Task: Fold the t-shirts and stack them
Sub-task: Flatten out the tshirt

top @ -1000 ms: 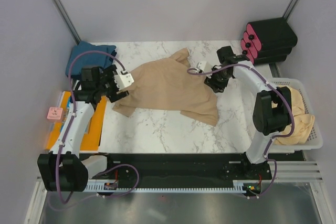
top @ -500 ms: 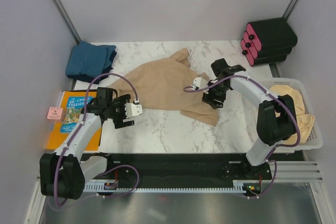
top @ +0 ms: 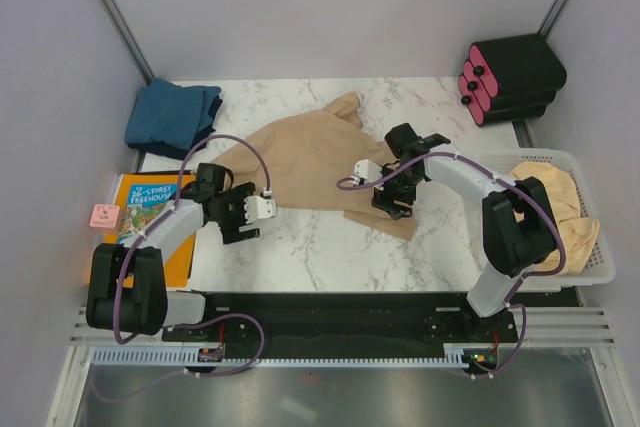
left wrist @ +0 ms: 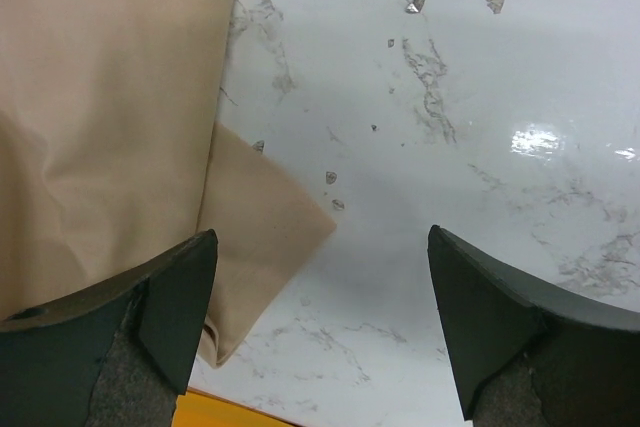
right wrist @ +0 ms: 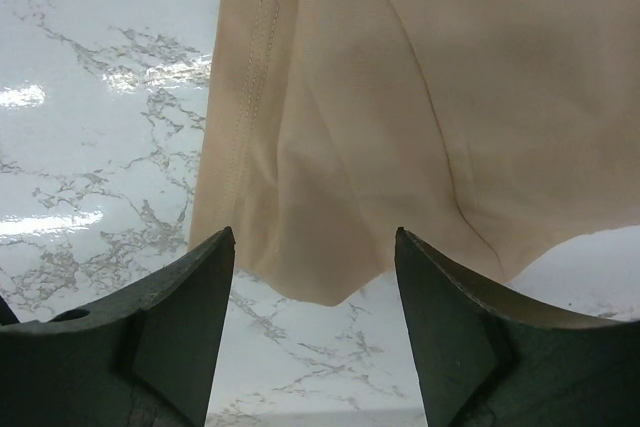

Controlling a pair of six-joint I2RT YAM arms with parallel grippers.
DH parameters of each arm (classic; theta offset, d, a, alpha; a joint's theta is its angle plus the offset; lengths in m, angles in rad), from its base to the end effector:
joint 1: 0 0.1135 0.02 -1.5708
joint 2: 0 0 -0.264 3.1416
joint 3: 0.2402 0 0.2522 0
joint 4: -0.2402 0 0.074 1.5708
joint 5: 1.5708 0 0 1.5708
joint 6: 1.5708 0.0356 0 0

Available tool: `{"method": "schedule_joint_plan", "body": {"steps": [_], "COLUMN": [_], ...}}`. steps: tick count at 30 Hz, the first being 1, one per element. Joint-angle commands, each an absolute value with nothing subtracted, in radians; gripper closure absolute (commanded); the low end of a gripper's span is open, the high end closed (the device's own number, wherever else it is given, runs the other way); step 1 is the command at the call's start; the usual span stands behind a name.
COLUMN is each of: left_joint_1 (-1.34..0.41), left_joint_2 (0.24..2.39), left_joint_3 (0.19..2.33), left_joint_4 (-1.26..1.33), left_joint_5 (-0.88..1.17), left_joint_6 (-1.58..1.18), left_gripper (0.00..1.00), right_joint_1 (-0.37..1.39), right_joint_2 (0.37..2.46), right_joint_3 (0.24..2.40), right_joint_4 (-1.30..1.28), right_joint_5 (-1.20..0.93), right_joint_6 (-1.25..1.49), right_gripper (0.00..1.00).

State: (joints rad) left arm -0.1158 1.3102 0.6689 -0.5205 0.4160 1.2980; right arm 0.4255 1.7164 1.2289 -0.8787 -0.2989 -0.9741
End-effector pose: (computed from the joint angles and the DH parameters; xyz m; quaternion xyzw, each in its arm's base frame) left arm 0.2234 -0.0405 0.1723 0.6541 0.7012 -0.0572 0.2777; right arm 0.2915 0.1436 0.2072 -0.6452 0.7427 0.1152 0.1373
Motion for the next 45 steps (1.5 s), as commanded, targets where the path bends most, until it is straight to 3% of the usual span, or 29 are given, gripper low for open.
{"method": "schedule_joint_plan", "body": {"steps": [1, 9, 13, 16, 21, 22, 24, 25, 26, 29, 30, 31, 38, 45], "left_joint_1": [-0.140, -0.158, -0.169, -0.170, -0.173, -0.173, -0.175, -0.179, -0.181, -0.184, -0.184, -0.184, -0.178, -0.126], "left_joint_2": [1.353, 1.403, 1.427, 1.443, 1.502, 1.511, 1.532, 1.540, 1.551, 1.552, 1.548, 1.542, 1.359, 1.181], "left_joint_3": [0.701, 0.675, 0.683, 0.683, 0.713, 0.725, 0.735, 0.744, 0.747, 0.770, 0.778, 0.799, 0.893, 0.977], "left_joint_4": [-0.408, -0.318, -0.316, -0.319, -0.348, -0.351, -0.354, -0.357, -0.359, -0.370, -0.373, -0.388, -0.462, -0.506], "left_joint_5": [0.393, 0.347, 0.336, 0.328, 0.307, 0.308, 0.308, 0.307, 0.301, 0.305, 0.307, 0.307, 0.373, 0.357], "left_joint_6": [1.270, 1.287, 1.293, 1.319, 1.336, 1.336, 1.338, 1.336, 1.336, 1.322, 1.304, 1.295, 1.233, 1.250], "left_gripper": [0.08, 0.09, 0.14, 0.25, 0.51, 0.66, 0.74, 0.92, 0.98, 0.98, 0.98, 0.98, 0.98, 0.98], "right_joint_1": [0.428, 0.428, 0.428, 0.428, 0.429, 0.428, 0.428, 0.428, 0.428, 0.426, 0.426, 0.426, 0.381, 0.190], "right_joint_2": [1.746, 1.801, 1.832, 1.853, 1.884, 1.888, 1.901, 1.904, 1.910, 1.910, 1.908, 1.899, 1.778, 1.663], "right_joint_3": [1.235, 1.218, 1.227, 1.235, 1.247, 1.255, 1.261, 1.267, 1.269, 1.273, 1.273, 1.276, 1.348, 1.526], "right_joint_4": [-0.845, -0.770, -0.758, -0.752, -0.747, -0.747, -0.747, -0.747, -0.749, -0.744, -0.742, -0.741, -0.768, -0.815], "right_joint_5": [-0.324, -0.302, -0.301, -0.293, -0.290, -0.285, -0.281, -0.276, -0.273, -0.252, -0.239, -0.224, -0.134, -0.034], "right_joint_6": [-0.957, -0.933, -0.928, -0.930, -0.933, -0.931, -0.930, -0.930, -0.928, -0.928, -0.927, -0.925, -0.949, -1.034], "right_gripper": [0.27, 0.27, 0.28, 0.29, 0.34, 0.36, 0.41, 0.44, 0.48, 0.73, 0.90, 1.00, 1.00, 1.00]}}
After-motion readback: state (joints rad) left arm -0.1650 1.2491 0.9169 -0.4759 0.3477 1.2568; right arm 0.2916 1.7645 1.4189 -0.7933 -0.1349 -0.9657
